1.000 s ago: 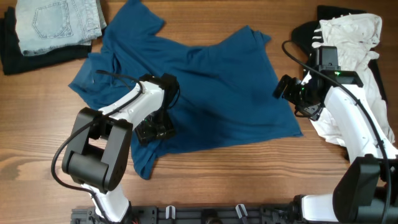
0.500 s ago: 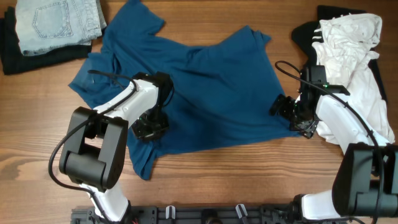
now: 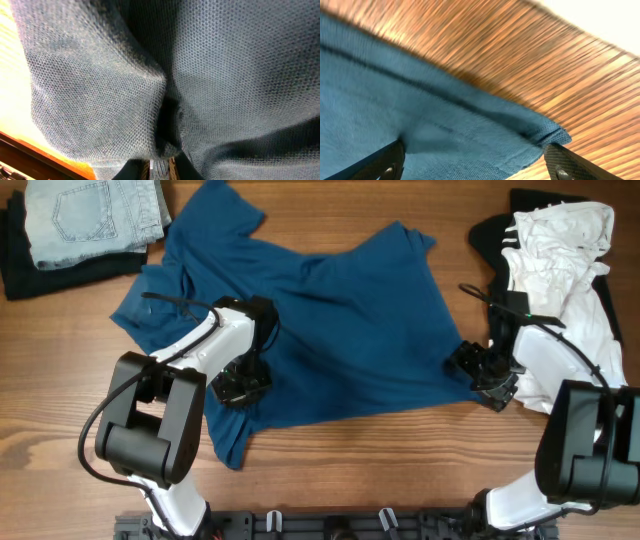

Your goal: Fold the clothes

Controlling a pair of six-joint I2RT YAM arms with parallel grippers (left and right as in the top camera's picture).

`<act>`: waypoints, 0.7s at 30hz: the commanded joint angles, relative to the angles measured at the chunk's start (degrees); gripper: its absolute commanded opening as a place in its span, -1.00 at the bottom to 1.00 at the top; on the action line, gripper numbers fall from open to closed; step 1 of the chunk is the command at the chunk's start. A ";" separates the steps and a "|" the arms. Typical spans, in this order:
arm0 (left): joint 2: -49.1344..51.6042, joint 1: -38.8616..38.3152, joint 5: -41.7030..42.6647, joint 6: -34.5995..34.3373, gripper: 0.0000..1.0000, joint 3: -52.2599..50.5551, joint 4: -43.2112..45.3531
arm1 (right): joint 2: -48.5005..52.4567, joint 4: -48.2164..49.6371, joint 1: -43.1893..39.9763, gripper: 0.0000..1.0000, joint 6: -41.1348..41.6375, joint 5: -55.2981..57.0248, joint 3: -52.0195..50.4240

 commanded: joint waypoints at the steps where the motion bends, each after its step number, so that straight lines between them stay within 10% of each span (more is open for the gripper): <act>1: 0.52 0.52 -1.01 -0.09 -0.74 -0.35 0.20 | 2.67 1.99 -4.55 0.81 -0.74 -1.33 -0.66; 21: 0.52 0.52 -0.98 -0.09 -0.77 -0.35 -0.02 | -5.53 -2.75 -6.03 0.77 -1.60 5.64 -2.32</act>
